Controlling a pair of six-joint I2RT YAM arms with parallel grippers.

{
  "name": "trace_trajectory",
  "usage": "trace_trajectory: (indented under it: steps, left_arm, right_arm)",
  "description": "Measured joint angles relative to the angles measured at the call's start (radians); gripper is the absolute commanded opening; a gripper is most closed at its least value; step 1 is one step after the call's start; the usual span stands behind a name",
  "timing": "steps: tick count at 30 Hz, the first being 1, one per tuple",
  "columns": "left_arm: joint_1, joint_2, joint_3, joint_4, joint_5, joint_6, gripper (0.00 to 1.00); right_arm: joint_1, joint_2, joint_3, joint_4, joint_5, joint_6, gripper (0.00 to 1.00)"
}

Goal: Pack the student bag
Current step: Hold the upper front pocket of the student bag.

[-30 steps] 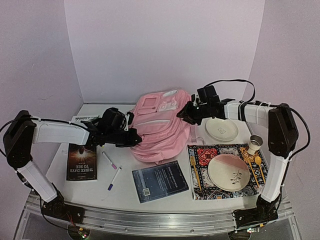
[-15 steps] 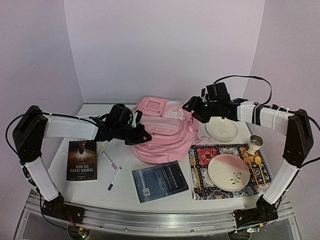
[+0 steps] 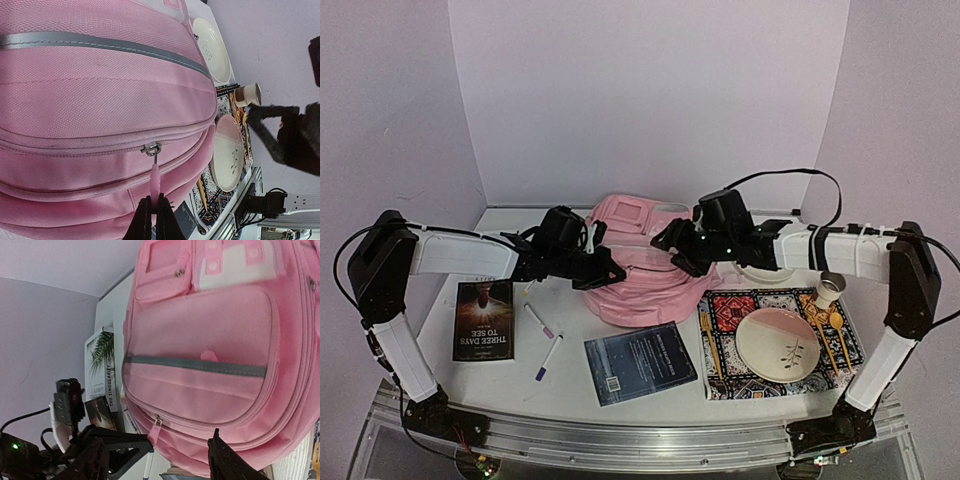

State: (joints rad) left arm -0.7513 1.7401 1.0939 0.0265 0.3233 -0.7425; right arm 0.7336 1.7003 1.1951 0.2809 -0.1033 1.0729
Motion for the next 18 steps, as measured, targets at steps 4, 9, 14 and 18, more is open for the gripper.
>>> trace_trajectory:
  steps: [4,9,14,18]
  left_arm:
    - [0.000,0.000,0.000,0.000,0.008,-0.007,0.00]
    - [0.000,0.000,0.000,0.000,0.017,-0.015,0.00]
    - [0.001,0.000,0.000,0.000,0.022,-0.016,0.00]
    - [0.001,0.000,0.000,0.000,0.027,-0.016,0.00]
  right_arm:
    - [0.031,0.015,-0.033,0.008,0.021,0.083,0.68]
    - [0.040,0.027,-0.059,0.015,0.047,0.177,0.67]
    - [0.040,0.073,-0.059,0.045,0.061,0.237,0.64]
    - [0.040,0.103,-0.057,0.053,0.074,0.264,0.61]
